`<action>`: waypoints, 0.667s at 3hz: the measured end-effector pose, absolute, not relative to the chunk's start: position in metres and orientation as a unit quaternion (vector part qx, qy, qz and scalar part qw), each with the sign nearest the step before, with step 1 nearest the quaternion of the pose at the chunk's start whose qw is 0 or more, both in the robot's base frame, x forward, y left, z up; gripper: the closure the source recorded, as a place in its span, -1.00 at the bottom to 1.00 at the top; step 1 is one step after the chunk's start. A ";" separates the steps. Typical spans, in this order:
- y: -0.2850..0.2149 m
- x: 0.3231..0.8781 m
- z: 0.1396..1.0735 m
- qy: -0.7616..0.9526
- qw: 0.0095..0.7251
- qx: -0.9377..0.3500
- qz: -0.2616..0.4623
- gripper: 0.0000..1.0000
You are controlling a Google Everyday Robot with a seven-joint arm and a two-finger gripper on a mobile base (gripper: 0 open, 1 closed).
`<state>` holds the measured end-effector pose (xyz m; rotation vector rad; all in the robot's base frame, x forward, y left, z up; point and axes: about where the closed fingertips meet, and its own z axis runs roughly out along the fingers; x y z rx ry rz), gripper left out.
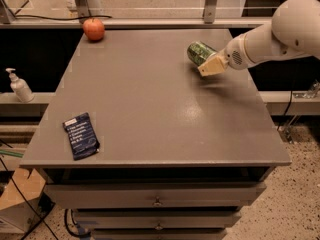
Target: Move green can near apple
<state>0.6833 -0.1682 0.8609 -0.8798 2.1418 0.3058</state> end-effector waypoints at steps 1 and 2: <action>-0.160 0.674 0.899 0.816 0.408 -0.390 0.125 1.00; -0.158 0.673 0.901 0.810 0.407 -0.403 0.123 1.00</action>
Offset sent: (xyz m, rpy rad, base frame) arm -0.0080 0.0072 0.0343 -0.0075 -0.0509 0.0817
